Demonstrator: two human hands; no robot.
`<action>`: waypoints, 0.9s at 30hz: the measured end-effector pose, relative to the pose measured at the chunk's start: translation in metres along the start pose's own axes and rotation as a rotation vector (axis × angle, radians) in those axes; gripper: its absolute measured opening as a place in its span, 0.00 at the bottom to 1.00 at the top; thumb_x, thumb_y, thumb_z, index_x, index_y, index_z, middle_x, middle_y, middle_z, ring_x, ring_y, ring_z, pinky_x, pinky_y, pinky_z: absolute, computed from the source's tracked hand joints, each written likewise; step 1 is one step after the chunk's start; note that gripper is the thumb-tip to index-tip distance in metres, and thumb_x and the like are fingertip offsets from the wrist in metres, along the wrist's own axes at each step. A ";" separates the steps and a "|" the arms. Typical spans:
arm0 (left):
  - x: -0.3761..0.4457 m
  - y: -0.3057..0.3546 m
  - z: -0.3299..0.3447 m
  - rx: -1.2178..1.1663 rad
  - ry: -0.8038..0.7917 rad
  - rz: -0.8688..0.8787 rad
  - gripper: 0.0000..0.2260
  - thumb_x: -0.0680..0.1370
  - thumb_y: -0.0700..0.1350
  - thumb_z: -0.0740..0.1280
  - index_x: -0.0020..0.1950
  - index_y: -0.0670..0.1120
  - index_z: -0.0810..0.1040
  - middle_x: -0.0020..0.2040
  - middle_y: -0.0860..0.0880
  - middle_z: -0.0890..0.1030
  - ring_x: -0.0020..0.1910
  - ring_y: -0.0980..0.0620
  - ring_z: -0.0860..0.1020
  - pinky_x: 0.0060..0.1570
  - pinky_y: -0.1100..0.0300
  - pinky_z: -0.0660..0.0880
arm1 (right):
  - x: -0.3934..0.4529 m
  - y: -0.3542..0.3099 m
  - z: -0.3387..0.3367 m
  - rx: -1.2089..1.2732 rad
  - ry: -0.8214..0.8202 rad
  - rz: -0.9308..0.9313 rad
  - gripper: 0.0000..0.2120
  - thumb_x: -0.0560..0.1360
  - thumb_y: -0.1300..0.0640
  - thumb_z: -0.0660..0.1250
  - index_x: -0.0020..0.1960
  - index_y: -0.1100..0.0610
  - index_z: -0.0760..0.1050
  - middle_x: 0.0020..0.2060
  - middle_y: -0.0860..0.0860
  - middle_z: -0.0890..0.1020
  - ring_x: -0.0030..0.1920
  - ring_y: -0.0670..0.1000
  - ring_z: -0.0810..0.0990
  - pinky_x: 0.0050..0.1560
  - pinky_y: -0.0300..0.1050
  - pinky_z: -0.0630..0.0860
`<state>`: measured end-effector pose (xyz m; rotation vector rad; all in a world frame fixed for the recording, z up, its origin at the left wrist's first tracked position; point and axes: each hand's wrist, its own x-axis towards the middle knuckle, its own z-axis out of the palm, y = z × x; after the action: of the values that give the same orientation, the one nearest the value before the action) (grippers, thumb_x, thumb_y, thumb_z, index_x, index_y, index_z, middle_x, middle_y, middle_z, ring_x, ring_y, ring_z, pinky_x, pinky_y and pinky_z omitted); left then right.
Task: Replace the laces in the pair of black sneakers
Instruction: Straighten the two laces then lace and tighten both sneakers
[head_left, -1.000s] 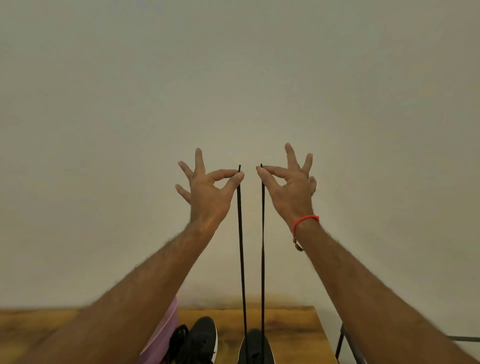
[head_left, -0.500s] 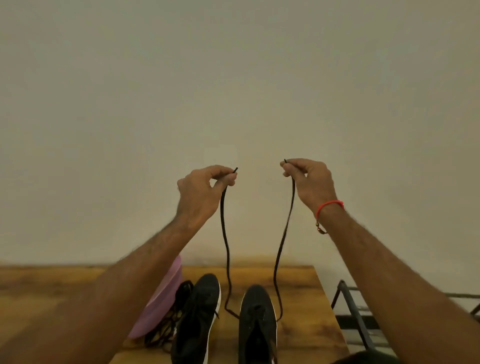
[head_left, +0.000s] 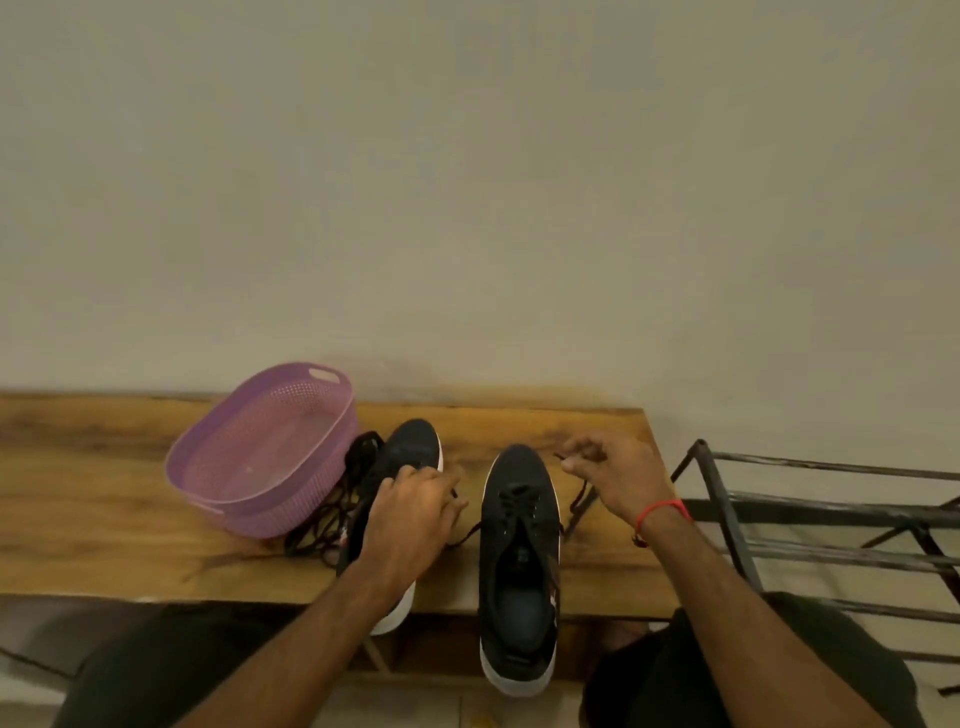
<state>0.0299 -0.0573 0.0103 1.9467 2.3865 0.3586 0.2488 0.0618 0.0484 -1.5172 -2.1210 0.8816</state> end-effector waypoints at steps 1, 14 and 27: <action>-0.001 -0.001 0.008 -0.009 0.008 -0.004 0.16 0.84 0.58 0.59 0.67 0.54 0.78 0.64 0.54 0.80 0.63 0.51 0.74 0.60 0.52 0.67 | 0.003 0.004 0.006 -0.023 -0.024 0.010 0.09 0.72 0.48 0.76 0.38 0.37 0.78 0.40 0.35 0.80 0.51 0.44 0.79 0.62 0.59 0.74; 0.000 0.028 0.007 -0.122 -0.154 0.026 0.23 0.77 0.71 0.60 0.59 0.58 0.83 0.62 0.58 0.75 0.62 0.54 0.69 0.60 0.52 0.67 | 0.008 -0.003 0.019 -0.064 -0.362 -0.147 0.01 0.74 0.53 0.74 0.46 0.47 0.84 0.46 0.41 0.83 0.53 0.42 0.78 0.57 0.47 0.78; 0.012 0.022 0.014 -0.703 -0.382 -0.240 0.10 0.84 0.44 0.63 0.53 0.47 0.85 0.27 0.61 0.76 0.27 0.67 0.75 0.28 0.71 0.67 | -0.002 -0.011 0.040 -0.214 -0.415 -0.230 0.06 0.74 0.48 0.74 0.41 0.42 0.77 0.42 0.38 0.78 0.49 0.41 0.76 0.60 0.56 0.74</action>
<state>0.0507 -0.0394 0.0023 1.2679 1.8639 0.6347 0.2167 0.0466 0.0271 -1.2257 -2.6992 0.9764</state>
